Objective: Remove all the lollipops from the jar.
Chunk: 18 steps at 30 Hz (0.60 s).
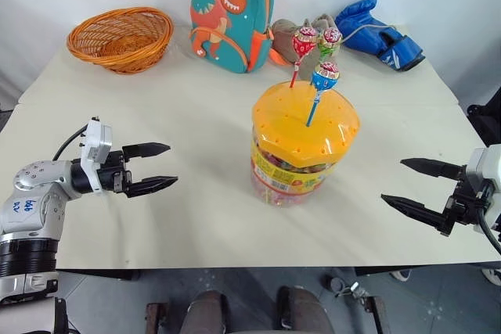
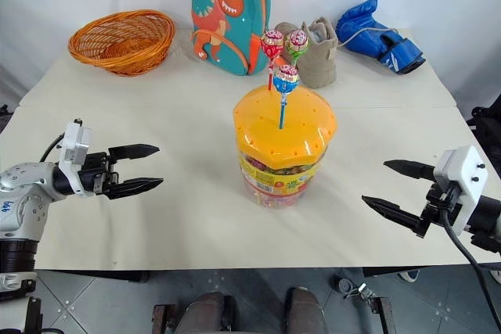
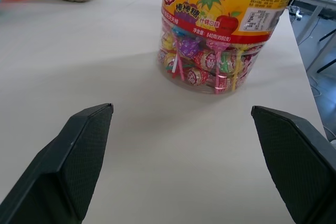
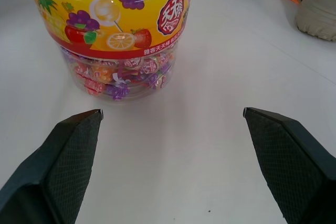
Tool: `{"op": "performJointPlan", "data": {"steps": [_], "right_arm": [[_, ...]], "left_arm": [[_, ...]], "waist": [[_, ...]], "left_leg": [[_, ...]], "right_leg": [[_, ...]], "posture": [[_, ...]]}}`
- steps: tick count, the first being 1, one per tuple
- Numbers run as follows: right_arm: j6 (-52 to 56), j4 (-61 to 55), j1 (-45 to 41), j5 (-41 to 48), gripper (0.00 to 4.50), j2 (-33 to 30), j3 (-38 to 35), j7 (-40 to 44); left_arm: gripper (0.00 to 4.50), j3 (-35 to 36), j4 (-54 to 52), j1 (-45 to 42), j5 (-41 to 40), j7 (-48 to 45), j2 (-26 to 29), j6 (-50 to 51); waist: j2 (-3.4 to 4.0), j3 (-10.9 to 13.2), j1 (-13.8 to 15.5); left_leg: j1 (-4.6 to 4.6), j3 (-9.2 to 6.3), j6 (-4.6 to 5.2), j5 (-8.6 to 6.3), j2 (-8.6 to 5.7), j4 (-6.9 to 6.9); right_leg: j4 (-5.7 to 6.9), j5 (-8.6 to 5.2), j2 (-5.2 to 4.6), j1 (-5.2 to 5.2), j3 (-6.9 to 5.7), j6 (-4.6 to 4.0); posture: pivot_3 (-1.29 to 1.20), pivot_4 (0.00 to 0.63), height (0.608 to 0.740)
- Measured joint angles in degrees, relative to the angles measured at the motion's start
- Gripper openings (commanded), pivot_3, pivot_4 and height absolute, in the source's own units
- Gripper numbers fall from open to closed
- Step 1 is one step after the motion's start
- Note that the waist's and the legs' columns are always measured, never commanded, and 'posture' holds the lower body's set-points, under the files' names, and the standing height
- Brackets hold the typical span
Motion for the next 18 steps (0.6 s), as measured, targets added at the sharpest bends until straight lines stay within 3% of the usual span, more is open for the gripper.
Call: {"op": "performJointPlan", "data": {"steps": [13,18], "right_arm": [[0.31,0.28,-1.77,0.28,4.49,-0.71,0.05,0.05],[3.46,-0.34,-5.86,4.79,4.49,-3.3,-0.14,0.46]], "left_arm": [[4.5,1.38,-5.09,-0.5,-1.98,4.14,0.13,4.77],[4.5,3.4,-11.12,0.5,-4.43,4.15,3.66,7.34]], "waist": [[-0.01,0.0,-0.04],[0.0,0.01,-0.15]], "left_leg": [[0.01,-0.02,0.0,0.0,0.01,0.0],[0.02,-0.02,0.0,0.0,0.03,-0.02]], "right_leg": [[-0.01,0.0,0.0,0.01,0.0,0.0],[-0.01,0.0,0.0,0.01,0.01,0.0]], "posture": [[0.0,0.15,0.74],[0.0,0.15,0.74]]}}
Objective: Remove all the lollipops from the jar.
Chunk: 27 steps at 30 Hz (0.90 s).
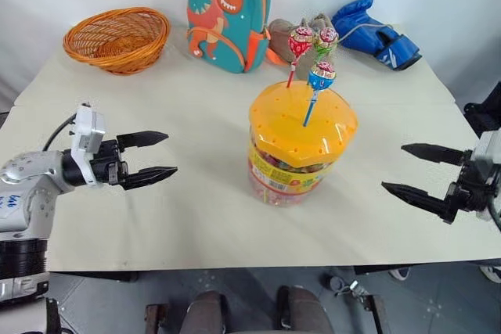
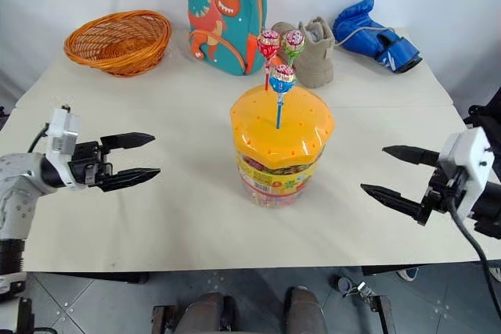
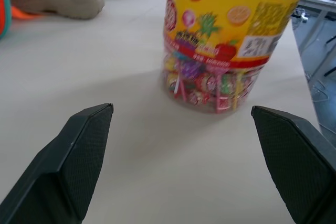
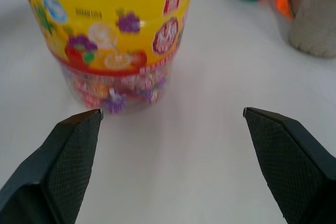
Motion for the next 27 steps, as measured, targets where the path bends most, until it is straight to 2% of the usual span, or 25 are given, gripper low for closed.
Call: {"op": "performJointPlan", "data": {"steps": [4,8,15,27], "right_arm": [[0.84,-1.35,0.04,1.96,4.49,-2.9,-1.38,2.94],[1.5,-1.3,-4.26,3.84,4.49,-5.03,-0.95,4.7],[0.33,0.86,-8.28,3.23,4.49,-4.95,2.06,4.76],[-0.86,0.08,-7.17,3.21,4.49,-0.98,2.13,1.83]], "left_arm": [[4.5,1.45,-4.77,-1.06,-1.91,-0.65,2.13,0.76],[4.5,-0.88,-8.42,-9.33,-4.56,-0.71,1.27,2.19],[4.5,-10.09,-10.4,-23.75,-6.56,2.57,-7.84,6.14],[4.5,-21.01,-2.41,-34.9,-3.06,2.82,-17.94,9.27]], "waist": [[0.0,0.0,0.3],[-0.09,0.05,0.41],[-0.1,0.05,0.25],[-0.11,0.06,0.38]], "left_leg": [[0.01,-0.05,0.03,-0.02,-0.03,-0.01],[0.01,-0.09,0.05,-0.03,-0.06,0.08],[0.01,-0.09,0.05,-0.02,-0.07,0.08],[-0.03,-0.09,0.07,-0.02,-0.08,0.21]], "right_leg": [[-0.11,0.01,-0.02,0.12,-0.05,0.02],[-0.11,0.05,-0.05,0.19,-0.06,0.09],[-0.14,0.07,-0.02,0.19,-0.08,0.12],[-0.15,0.09,-0.01,0.19,-0.07,0.15]], "posture": [[0.0,0.15,0.74],[0.0,0.15,0.74],[0.0,0.15,0.74],[0.0,0.15,0.74]]}}
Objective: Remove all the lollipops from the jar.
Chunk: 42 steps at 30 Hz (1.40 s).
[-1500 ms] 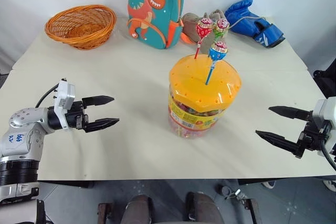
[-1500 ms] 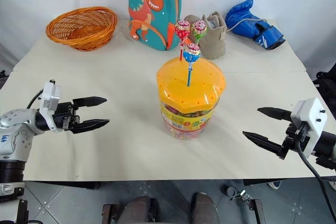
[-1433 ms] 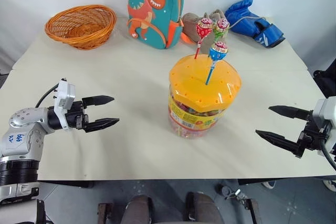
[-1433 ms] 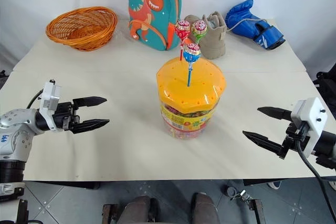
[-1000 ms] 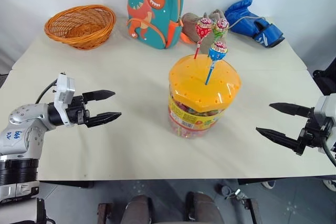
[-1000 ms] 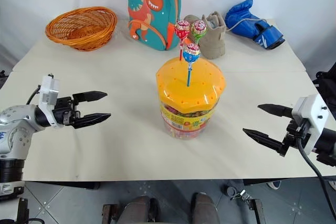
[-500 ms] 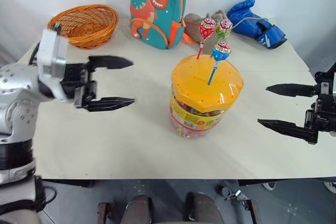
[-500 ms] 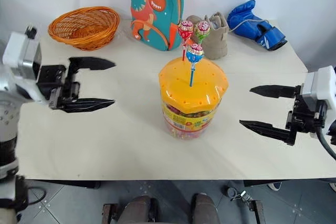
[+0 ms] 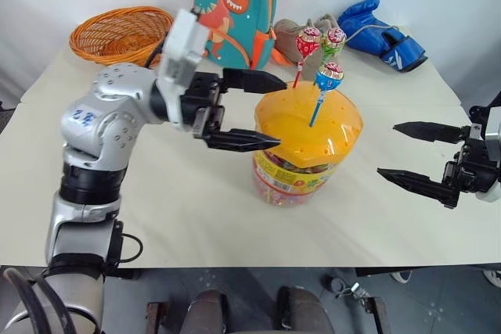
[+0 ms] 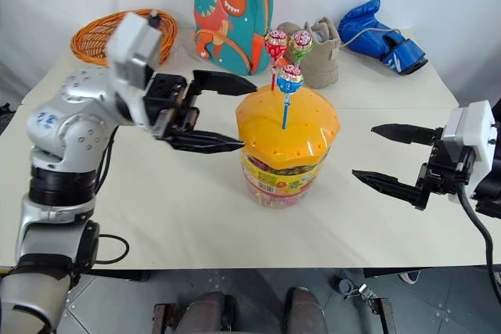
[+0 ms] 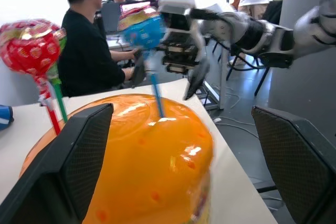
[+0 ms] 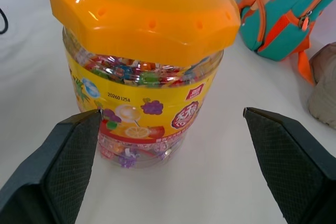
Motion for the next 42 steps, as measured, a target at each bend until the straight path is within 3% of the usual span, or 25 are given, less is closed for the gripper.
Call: {"op": "performJointPlan", "data": {"steps": [12,15,18,27,33,42], "right_arm": [[4.38,-4.73,0.75,8.73,4.49,0.14,-7.76,-3.82],[7.21,-7.51,0.03,15.44,4.5,0.12,-10.61,-6.49],[8.92,-9.24,0.09,19.3,4.5,0.02,-11.59,-8.02],[8.43,-9.05,-0.8,19.55,4.5,0.01,-10.1,-10.05],[7.35,-7.44,-2.22,18.12,4.5,0.0,-8.67,-9.61],[7.11,-5.05,-4.59,16.22,4.5,-0.74,-6.65,-7.96]], "left_arm": [[4.5,-3.52,5.22,-6.11,3.2,2.44,-9.68,0.75],[3.87,-3.44,6.47,-6.98,3.51,2.2,-9.9,0.5],[2.9,-3.45,6.87,-6.98,3.73,1.4,-9.59,0.6],[0.05,-3.55,6.71,-6.97,4.82,0.33,-8.24,2.1],[0.02,-1.9,4.56,-6.93,3.05,0.71,-8.4,3.38],[0.02,6.78,4.5,-7.45,-2.39,4.2,-6.5,7.36]], "waist": [[0.02,0.02,-0.04],[0.02,0.01,-0.05],[0.02,0.01,-0.03],[0.02,0.02,0.03],[0.03,0.01,-0.03],[0.03,0.02,-0.04]], "left_leg": [[-0.31,-0.22,0.05,-0.03,0.01,0.28],[-0.33,-0.27,0.06,-0.03,0.02,0.32],[-0.36,-0.3,0.06,-0.04,0.01,0.35],[-0.44,-0.35,0.11,-0.07,0.01,0.45],[-0.46,-0.36,0.12,-0.07,0.01,0.47],[-0.47,-0.4,0.12,-0.07,0.02,0.48]], "right_leg": [[0.0,0.01,0.0,-0.06,-0.16,0.02],[0.0,0.01,-0.01,-0.05,-0.21,0.02],[0.0,0.01,-0.01,-0.05,-0.23,0.02],[0.0,0.03,-0.02,-0.05,-0.26,0.05],[0.0,0.03,-0.02,-0.05,-0.27,0.05],[0.01,0.03,-0.03,-0.04,-0.29,0.05]], "posture": [[0.0,0.15,0.74],[0.0,0.15,0.74],[0.0,0.15,0.74],[0.0,0.15,0.74],[0.0,0.15,0.74],[0.0,0.15,0.74]]}}
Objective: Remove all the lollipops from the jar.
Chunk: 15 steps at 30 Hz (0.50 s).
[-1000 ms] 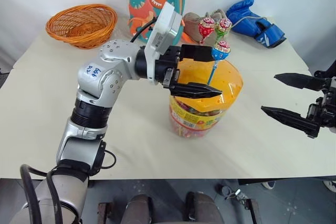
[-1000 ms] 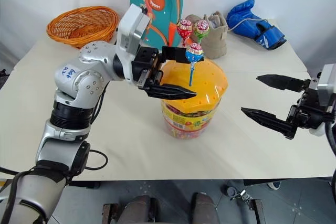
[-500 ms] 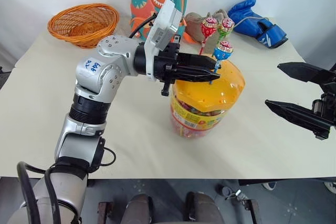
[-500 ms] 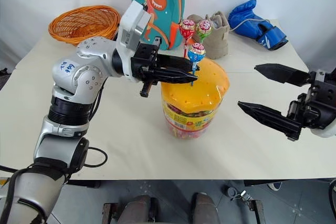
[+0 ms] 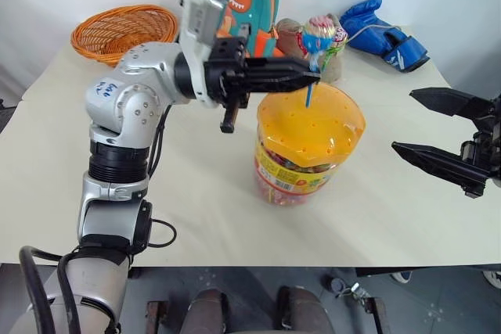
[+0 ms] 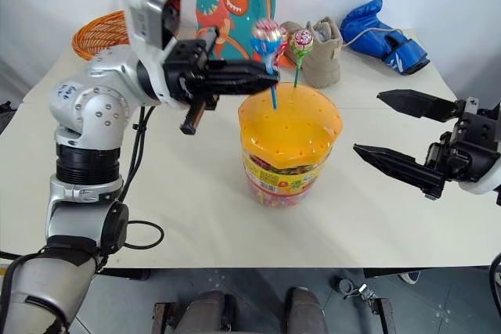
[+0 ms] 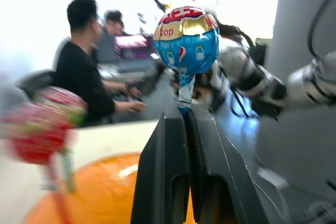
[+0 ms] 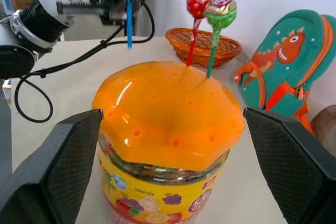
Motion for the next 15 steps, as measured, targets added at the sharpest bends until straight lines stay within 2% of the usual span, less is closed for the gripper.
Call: {"op": "performJointPlan", "data": {"steps": [6,10,15], "right_arm": [[0.06,0.77,0.16,-0.54,4.5,-0.51,0.14,1.67],[0.19,1.13,0.27,-0.85,4.5,-0.82,0.45,3.27],[0.22,1.21,3.06,-2.45,4.5,-1.67,2.43,7.05]], "left_arm": [[0.02,1.55,0.35,-0.04,3.84,3.18,11.06,0.67],[0.02,1.46,1.65,9.61,9.46,4.03,19.4,-0.69],[0.02,1.49,5.4,19.88,11.0,6.71,19.22,1.84]], "waist": [[0.02,0.01,-0.14],[0.12,-0.03,-0.28],[-0.17,0.14,0.5]], "left_leg": [[0.01,0.01,0.0,0.0,0.0,-0.04],[0.08,0.08,0.0,0.0,0.01,-0.1],[-0.19,-0.13,0.07,-0.05,0.0,0.12]], "right_leg": [[0.0,0.0,0.02,-0.01,0.0,0.0],[0.0,0.0,0.02,-0.02,0.03,0.0],[-0.04,0.01,-0.04,-0.01,-0.18,0.02]], "posture": [[0.0,0.15,0.74],[0.0,0.15,0.74],[0.0,0.15,0.74]]}}
